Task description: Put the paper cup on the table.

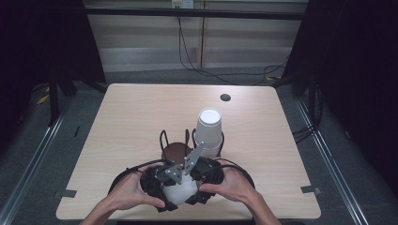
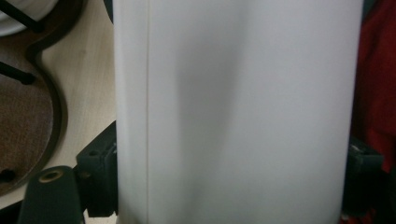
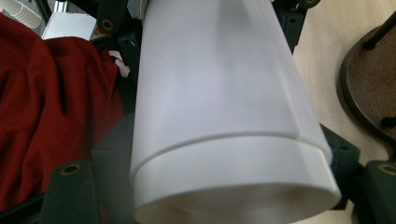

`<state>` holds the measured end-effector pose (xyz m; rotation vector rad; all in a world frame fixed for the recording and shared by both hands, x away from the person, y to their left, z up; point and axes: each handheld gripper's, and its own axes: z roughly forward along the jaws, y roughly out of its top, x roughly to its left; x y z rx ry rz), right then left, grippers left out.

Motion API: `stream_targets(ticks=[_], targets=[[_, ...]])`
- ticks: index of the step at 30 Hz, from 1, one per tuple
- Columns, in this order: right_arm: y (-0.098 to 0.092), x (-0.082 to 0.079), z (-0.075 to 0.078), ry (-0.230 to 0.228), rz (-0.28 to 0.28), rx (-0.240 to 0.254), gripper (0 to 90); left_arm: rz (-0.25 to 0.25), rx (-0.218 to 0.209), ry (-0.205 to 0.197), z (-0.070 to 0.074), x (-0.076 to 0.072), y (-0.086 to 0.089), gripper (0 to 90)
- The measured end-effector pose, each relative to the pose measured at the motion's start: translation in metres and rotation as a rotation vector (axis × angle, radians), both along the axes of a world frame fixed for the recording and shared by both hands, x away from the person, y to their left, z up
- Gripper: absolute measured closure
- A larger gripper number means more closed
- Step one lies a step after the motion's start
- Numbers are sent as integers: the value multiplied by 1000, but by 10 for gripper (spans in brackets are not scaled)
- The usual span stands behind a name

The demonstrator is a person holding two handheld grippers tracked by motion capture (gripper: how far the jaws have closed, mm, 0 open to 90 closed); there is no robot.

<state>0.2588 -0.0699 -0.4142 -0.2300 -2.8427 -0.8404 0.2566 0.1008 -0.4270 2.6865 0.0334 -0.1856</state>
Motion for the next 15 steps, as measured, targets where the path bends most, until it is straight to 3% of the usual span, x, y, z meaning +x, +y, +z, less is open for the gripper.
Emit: stream_targets(ticks=[6,15], targets=[[-2,1,0,12,-8,7,247,6,-17,-23,0,-1,-1,151],[-3,2,0,11,-27,18,250,45,-56,-24,-1,3,6,142]])
